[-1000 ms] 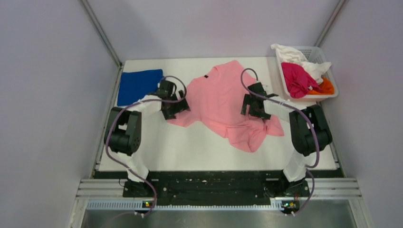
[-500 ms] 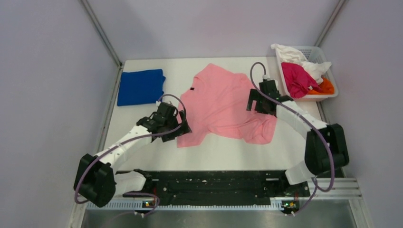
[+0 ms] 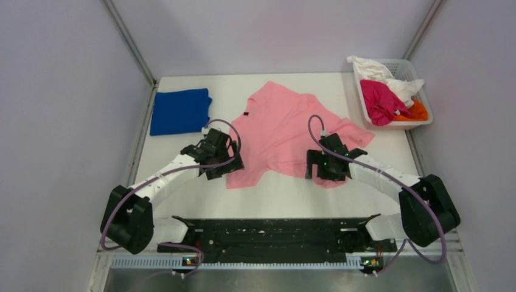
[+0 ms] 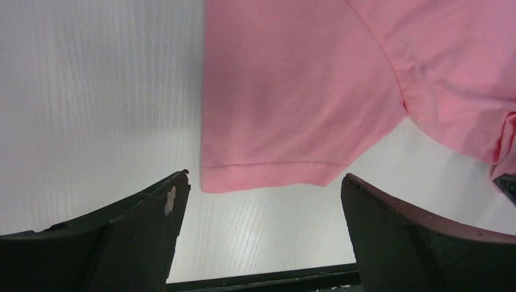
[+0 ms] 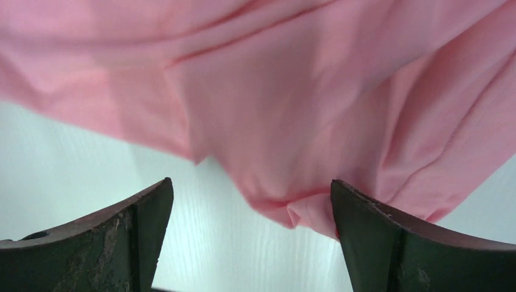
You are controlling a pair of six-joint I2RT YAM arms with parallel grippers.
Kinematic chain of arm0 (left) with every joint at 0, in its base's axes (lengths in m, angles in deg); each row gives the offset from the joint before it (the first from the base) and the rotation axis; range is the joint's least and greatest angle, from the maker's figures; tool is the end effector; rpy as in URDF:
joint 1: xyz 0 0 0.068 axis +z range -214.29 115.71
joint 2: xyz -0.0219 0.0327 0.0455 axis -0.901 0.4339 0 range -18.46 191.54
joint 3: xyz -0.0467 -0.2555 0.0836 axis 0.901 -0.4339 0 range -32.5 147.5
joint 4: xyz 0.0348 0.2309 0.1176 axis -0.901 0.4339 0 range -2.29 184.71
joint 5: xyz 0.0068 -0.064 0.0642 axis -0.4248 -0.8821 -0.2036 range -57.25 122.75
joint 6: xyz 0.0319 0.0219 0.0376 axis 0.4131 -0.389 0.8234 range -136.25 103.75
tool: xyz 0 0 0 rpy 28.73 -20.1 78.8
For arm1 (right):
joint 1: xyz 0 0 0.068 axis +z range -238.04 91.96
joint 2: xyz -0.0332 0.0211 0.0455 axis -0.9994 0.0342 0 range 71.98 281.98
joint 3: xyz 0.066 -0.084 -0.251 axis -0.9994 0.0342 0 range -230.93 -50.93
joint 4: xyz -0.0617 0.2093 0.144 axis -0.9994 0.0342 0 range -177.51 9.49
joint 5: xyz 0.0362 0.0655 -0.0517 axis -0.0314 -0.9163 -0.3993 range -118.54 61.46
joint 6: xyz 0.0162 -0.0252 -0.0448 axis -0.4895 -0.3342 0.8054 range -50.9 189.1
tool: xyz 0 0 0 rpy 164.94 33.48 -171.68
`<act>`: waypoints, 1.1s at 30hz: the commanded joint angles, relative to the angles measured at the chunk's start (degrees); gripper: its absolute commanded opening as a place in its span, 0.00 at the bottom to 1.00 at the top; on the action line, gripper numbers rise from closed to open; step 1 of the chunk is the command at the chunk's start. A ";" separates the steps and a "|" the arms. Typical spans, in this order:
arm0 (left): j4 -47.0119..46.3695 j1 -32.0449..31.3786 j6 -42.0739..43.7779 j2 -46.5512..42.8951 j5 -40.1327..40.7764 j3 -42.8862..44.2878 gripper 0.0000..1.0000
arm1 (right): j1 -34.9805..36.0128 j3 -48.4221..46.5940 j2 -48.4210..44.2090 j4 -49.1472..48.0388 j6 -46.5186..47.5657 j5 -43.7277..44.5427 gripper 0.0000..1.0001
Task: Fold and stack the t-shirts
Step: Flatten out the tshirt
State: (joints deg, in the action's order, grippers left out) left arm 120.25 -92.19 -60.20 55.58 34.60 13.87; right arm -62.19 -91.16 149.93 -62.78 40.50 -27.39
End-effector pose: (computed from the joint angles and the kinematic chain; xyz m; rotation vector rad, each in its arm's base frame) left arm 0.2185 -0.1143 0.2116 -0.3849 2.6486 -0.3825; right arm 0.2218 0.1066 0.1721 0.0712 2.6907 0.2777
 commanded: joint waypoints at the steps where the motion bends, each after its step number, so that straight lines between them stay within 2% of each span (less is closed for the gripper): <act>1: -0.22 0.53 0.43 -1.51 3.50 1.13 0.99 | 7.65 0.58 -6.62 10.09 -5.03 2.50 0.99; 8: 1.16 2.15 0.18 -1.98 4.20 0.46 0.99 | 22.99 6.50 -15.25 19.82 -20.74 0.28 0.99; 10: 1.48 2.77 0.21 -1.70 3.52 0.26 0.99 | 24.47 6.57 -17.85 21.26 -23.54 2.52 0.99; 16: 3.69 3.60 1.45 1.82 3.99 0.37 0.98 | 22.11 3.71 -22.06 22.70 -27.30 13.59 0.99; 22: 2.01 3.56 3.24 7.79 -0.90 1.62 0.86 | 11.36 3.36 -20.26 20.05 -21.56 13.20 0.98; 28: 3.20 2.39 3.44 12.41 0.11 1.07 0.68 | 8.68 2.85 -18.24 17.61 -18.93 15.70 0.98; 33: 3.17 0.64 1.84 16.46 1.62 2.04 0.61 | 8.32 3.37 -15.33 15.28 -16.95 16.01 0.98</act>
State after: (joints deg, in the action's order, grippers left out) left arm 123.61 -90.00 -57.16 68.09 35.43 14.90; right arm -53.12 -85.67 132.97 -44.33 21.09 -13.14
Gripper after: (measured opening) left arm 0.630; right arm 0.981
